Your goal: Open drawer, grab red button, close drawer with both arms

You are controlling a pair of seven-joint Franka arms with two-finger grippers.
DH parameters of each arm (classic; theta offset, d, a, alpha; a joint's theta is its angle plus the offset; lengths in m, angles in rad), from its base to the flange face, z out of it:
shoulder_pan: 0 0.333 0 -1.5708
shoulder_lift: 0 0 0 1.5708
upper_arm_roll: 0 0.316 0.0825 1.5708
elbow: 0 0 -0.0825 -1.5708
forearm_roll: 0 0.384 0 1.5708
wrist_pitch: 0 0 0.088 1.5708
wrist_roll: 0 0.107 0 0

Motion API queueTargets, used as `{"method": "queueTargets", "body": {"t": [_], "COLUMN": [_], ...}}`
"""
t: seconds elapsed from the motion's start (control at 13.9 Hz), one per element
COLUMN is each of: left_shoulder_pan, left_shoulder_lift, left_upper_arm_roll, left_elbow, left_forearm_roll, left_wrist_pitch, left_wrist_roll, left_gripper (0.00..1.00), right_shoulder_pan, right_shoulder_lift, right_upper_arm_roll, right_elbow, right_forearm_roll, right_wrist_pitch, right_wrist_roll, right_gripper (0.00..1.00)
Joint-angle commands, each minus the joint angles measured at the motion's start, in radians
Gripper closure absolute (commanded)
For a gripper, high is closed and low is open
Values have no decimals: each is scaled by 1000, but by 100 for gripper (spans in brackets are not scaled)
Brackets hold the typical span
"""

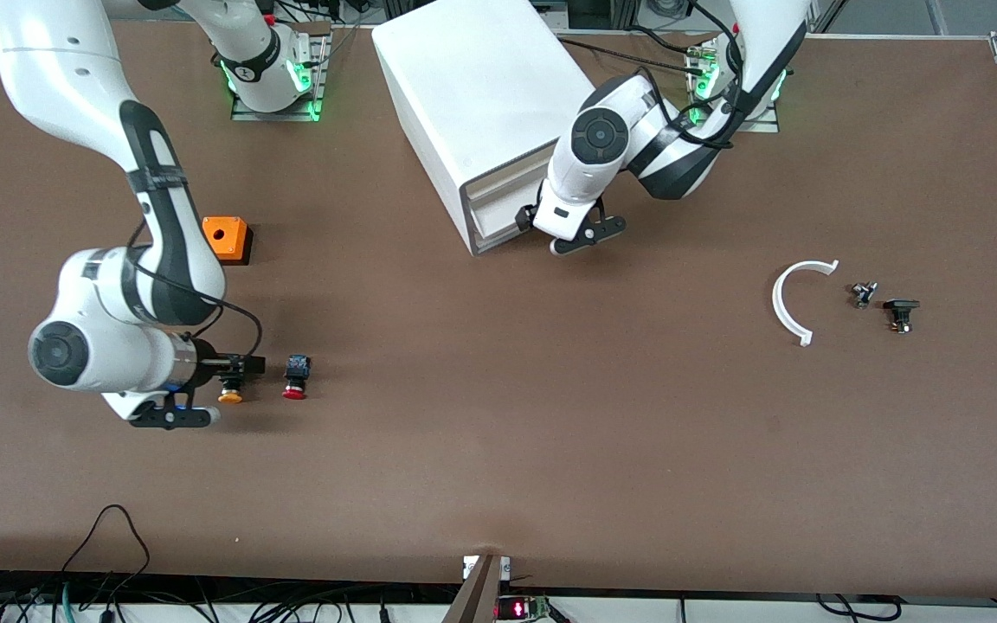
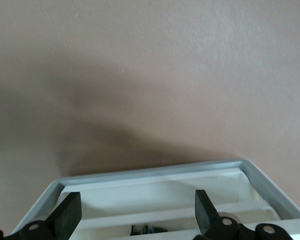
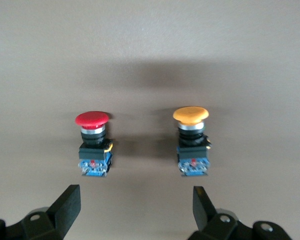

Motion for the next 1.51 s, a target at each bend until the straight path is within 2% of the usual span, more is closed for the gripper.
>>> {"method": "queueTargets", "body": {"t": [0.0,0.14,0.5,0.79,0.93,1.22,1.43], "left_shoulder_pan": [2,2,4,16,30,120,185], "left_shoulder_lift": [-21,-7,12,12,1,1,1], "left_upper_arm_roll": [-24,-33,-63,-75,-73,-69,-63], "left_elbow": [-16,-13,-6,-3,11,132,276], "left_forearm_roll": [12,12,9,-18,-18,-1,8], "left_wrist_pitch": [-33,-57,-60,-65,-74,-255,-437], "left_wrist_roll": [-27,-23,-23,-14,-3,130,288], "left_gripper": [0,0,0,0,0,0,0], "right_shoulder_pan": [-1,-1,1,-6,-7,-4,-6], "right_shoulder_lift": [-151,-249,-401,-403,-396,-403,-413], "right_upper_arm_roll": [1,-13,-13,-14,-14,-14,-34], "right_elbow": [-105,-135,-107,71,108,119,97], "right_forearm_roll": [-16,-19,-96,-113,-119,-124,-119], "right_wrist_pitch": [-17,-60,-229,-382,-394,-402,-382], "right_wrist_roll": [7,6,4,0,-2,10,10], "right_gripper": [1,1,1,1,1,1,1]}}
